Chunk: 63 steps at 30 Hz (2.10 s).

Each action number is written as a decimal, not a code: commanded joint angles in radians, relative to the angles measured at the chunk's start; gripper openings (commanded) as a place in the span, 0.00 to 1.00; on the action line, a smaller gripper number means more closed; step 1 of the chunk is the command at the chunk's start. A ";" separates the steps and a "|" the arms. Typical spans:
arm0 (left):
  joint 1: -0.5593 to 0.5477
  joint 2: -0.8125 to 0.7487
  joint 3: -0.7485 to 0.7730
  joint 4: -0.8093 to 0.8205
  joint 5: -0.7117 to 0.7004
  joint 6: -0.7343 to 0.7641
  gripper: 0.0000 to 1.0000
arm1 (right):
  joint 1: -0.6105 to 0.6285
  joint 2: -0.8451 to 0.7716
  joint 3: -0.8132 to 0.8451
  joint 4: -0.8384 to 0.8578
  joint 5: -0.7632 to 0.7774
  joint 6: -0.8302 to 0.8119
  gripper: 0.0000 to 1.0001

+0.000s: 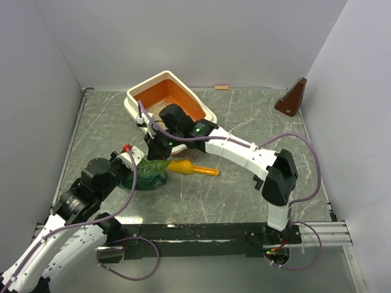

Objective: Fill the litter box with clean litter

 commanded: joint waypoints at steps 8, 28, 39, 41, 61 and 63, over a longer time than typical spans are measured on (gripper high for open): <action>-0.011 -0.018 0.045 0.137 -0.012 -0.006 0.01 | 0.001 -0.023 -0.080 0.204 0.137 0.036 0.00; -0.015 -0.045 0.030 0.145 0.018 0.010 0.01 | -0.041 0.053 0.098 -0.056 0.106 -0.078 0.00; -0.018 -0.042 0.019 0.170 0.060 0.014 0.01 | -0.032 0.119 0.132 -0.090 0.060 -0.165 0.00; -0.020 -0.047 0.019 0.167 0.061 0.016 0.01 | -0.028 0.116 0.126 -0.095 0.043 -0.183 0.00; -0.049 -0.053 0.018 0.164 0.075 0.043 0.01 | -0.004 0.035 0.108 -0.332 -0.067 -0.420 0.73; -0.049 -0.059 0.024 0.162 0.083 0.042 0.01 | -0.005 -0.009 0.070 -0.278 -0.074 -0.400 0.73</action>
